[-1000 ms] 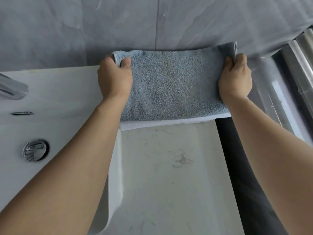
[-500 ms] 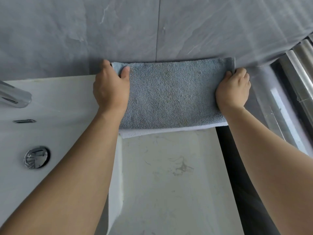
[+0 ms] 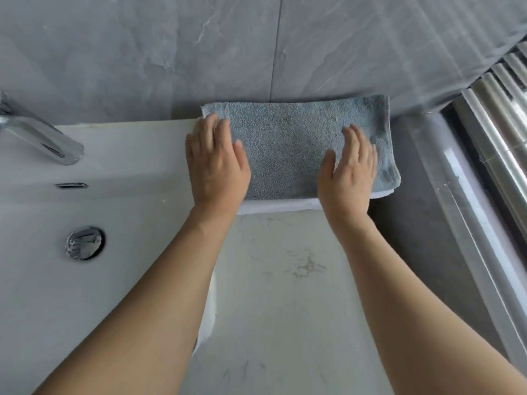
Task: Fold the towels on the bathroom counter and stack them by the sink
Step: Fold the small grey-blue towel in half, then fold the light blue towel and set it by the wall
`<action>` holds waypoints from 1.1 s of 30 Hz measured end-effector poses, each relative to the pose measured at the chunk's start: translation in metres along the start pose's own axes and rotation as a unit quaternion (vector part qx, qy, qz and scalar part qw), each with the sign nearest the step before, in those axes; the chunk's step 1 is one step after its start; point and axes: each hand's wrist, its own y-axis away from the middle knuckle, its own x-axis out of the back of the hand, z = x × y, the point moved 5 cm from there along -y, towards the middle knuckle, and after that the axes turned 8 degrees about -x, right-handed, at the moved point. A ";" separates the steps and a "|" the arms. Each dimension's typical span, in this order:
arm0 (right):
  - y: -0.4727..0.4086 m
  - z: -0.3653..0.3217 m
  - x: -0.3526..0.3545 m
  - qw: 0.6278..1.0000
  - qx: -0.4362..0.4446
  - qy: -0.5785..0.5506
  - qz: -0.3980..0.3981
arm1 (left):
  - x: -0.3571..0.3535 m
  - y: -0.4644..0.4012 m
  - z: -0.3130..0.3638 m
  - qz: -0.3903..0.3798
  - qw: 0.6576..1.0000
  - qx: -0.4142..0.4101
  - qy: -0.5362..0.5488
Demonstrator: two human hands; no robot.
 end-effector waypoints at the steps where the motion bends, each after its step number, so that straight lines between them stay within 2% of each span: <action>1: 0.011 -0.002 0.001 1.000 0.008 -0.002 -0.010 | 0.003 0.008 0.001 -0.008 1.000 -0.008 -0.004; 7: 0.071 -0.023 0.009 0.998 0.042 -0.033 -0.027 | 0.028 0.059 -0.002 -0.037 0.998 -0.050 0.025; 13: 0.134 -0.060 0.007 0.995 0.073 -0.052 -0.041 | 0.060 0.108 -0.034 -0.045 0.996 -0.064 0.043; 27: 0.303 -0.182 -0.024 0.995 0.040 -0.080 -0.046 | 0.156 0.199 -0.168 -0.052 0.990 -0.111 0.070; 33: 0.359 -0.231 -0.044 0.989 0.059 -0.106 -0.086 | 0.193 0.231 -0.222 -0.023 0.995 -0.070 0.062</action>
